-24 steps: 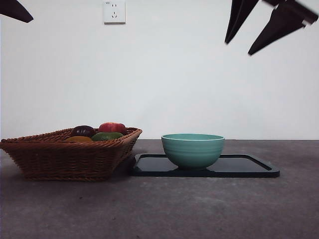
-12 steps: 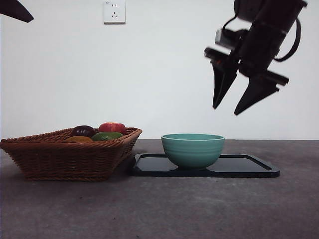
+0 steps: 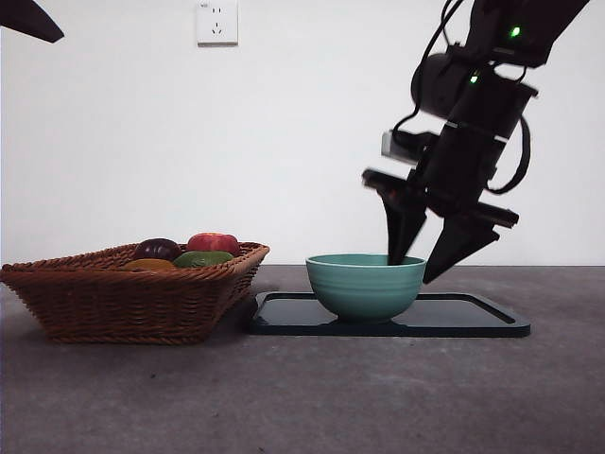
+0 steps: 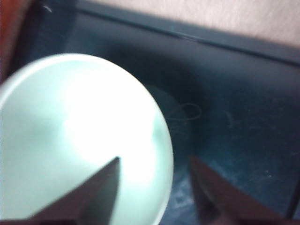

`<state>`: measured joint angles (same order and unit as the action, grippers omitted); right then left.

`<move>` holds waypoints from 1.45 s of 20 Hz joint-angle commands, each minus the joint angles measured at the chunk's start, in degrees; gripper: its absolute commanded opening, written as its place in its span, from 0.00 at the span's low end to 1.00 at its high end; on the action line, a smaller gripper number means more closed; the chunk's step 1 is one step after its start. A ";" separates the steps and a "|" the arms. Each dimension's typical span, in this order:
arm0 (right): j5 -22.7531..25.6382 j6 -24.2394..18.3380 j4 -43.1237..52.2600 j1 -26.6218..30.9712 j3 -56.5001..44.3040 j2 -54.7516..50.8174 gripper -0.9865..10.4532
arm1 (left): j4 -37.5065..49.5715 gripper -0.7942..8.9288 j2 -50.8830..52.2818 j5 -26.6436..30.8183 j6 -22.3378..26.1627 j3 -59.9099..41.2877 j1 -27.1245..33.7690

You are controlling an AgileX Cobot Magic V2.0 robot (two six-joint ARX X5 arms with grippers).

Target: Pick up the wifruite, put it on the bowl, pick up the plate, put it on desk

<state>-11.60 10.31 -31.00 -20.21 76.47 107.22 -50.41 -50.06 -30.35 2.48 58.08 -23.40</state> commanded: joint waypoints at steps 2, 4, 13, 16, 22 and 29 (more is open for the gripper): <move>1.57 -0.48 2.29 -0.31 1.22 1.07 0.13 | 0.26 0.59 -0.20 -0.37 0.96 0.57 -0.31; 1.60 -0.48 2.51 -0.28 1.22 1.07 0.09 | 0.26 0.59 -0.20 -0.37 0.96 0.57 -0.31; 1.57 -0.55 1.99 -0.17 1.27 -8.72 0.09 | 0.26 0.59 -0.20 -0.37 0.96 0.57 -0.31; 1.27 -0.72 -2.29 -0.28 1.27 -15.10 0.09 | 0.26 0.59 -0.20 -0.37 0.96 0.57 -0.31; 1.40 -3.50 -16.06 -2.03 1.18 -28.96 0.09 | 0.22 0.59 -0.20 -0.37 0.96 0.57 -0.31; 3.19 -2.29 -16.96 -8.17 -10.78 -42.21 0.09 | -0.20 0.59 -0.20 -0.37 1.01 0.57 -0.31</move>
<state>-8.75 7.57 -48.34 -28.10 65.25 64.07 -50.92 -50.06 -30.35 2.50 58.08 -23.40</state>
